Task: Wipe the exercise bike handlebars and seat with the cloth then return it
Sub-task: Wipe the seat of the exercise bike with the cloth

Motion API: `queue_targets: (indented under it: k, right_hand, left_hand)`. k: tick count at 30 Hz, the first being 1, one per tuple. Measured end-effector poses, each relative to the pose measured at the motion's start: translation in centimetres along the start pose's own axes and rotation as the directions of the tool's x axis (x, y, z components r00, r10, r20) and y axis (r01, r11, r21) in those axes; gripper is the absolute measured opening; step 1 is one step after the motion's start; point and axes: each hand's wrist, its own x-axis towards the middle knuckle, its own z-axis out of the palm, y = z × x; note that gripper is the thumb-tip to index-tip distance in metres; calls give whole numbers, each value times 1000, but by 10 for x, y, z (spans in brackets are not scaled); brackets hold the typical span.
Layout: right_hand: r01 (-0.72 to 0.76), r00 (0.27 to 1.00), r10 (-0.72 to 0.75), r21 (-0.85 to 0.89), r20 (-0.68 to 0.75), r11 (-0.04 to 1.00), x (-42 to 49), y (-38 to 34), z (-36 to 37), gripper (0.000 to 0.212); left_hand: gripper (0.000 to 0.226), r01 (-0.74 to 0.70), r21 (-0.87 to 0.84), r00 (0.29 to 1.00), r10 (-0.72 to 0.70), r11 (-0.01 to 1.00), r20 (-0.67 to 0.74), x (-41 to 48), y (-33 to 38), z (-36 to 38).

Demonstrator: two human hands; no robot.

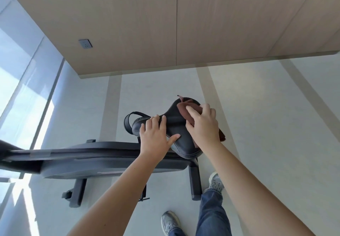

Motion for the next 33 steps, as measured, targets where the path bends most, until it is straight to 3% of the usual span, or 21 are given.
queue_targets:
  k: [5,9,11,15,23,29,33]
  right_hand:
    - [75,996,-74,6,-43,997,-34,4,0,42]
    - [48,999,-48,43,-1,998,-9,-5,-2,40]
    - [103,994,-103,-27,23,994,5,-12,1,43]
    - [148,984,-134,-126,116,981,11,-14,2,56]
    - [22,998,-14,-139,56,990,-10,-12,2,74]
    - [234,954,-200,-137,223,963,6,-8,-4,76]
    - [265,918,-214,-114,333,958,15,0,-4,74]
  left_hand:
    - [72,-55,-231,996,38,971,-78,-7,-10,-1]
    - [66,-76,-375,996,51,924,-74,-11,-22,5]
    - [64,-66,-411,996,39,909,-75,-11,-23,4]
    - [63,-77,-420,996,52,904,-72,-11,-24,5]
    - [63,-98,-408,993,63,908,-99,-13,-24,11]
    - [63,-102,-414,992,60,905,-113,-12,-23,11]
    - [63,-106,-407,991,63,907,-117,-12,-22,11]
